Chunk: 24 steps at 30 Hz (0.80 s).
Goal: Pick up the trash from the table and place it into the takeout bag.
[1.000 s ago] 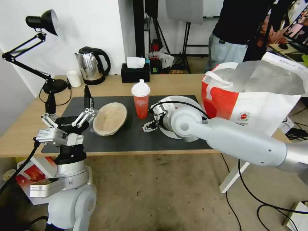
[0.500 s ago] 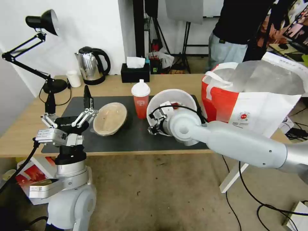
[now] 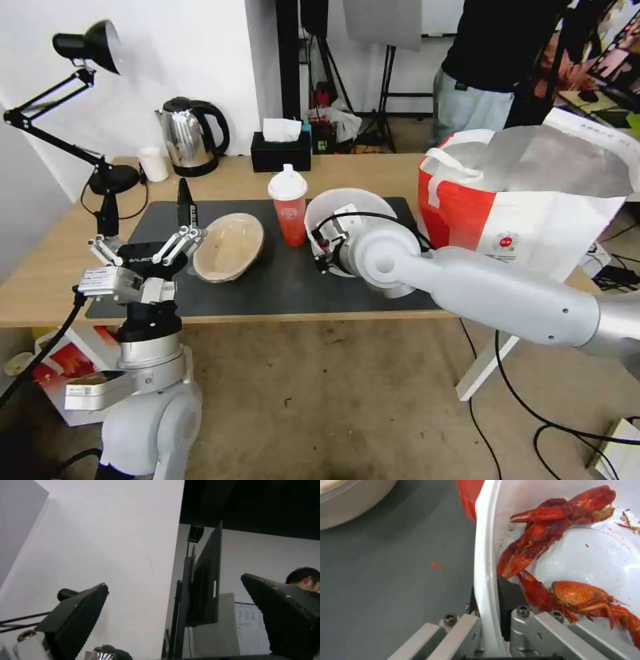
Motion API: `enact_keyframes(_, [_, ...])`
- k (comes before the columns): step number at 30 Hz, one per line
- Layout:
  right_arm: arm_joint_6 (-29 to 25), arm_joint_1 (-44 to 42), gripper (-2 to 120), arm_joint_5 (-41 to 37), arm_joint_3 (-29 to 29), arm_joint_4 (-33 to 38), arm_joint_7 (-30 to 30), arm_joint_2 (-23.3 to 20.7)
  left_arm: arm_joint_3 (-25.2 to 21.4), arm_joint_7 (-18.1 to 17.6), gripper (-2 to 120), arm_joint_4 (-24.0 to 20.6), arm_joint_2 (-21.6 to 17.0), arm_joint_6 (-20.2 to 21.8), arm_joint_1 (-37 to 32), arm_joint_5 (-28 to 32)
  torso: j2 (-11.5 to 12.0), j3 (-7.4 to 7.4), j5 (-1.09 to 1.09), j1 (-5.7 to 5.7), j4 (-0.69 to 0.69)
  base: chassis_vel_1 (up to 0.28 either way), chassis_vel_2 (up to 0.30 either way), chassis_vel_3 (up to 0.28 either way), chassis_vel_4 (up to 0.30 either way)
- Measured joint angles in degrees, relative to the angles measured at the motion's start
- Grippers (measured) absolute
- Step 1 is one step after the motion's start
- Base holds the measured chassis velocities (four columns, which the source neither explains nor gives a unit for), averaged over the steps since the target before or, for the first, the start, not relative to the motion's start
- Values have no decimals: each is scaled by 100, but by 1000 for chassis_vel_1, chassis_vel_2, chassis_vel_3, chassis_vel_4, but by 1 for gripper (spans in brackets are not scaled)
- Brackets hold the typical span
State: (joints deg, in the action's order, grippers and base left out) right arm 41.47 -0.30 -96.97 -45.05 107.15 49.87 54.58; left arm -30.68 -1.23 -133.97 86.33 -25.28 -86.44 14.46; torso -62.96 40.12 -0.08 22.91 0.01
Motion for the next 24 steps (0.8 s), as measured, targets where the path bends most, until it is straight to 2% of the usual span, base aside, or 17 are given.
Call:
enact_keyframes(11, [-2,183,0,-51,172,162,72,-182,12,2,100,-3,27,3,-21,-57,1,0,0,0,0,0,0,0,0])
enact_keyframes(24, [-4,675,0,-368,686,642,-23,-902,51,-7,100,-32,-29,3,-35,-44,0,0,1,0,-1,0,0,0,0])
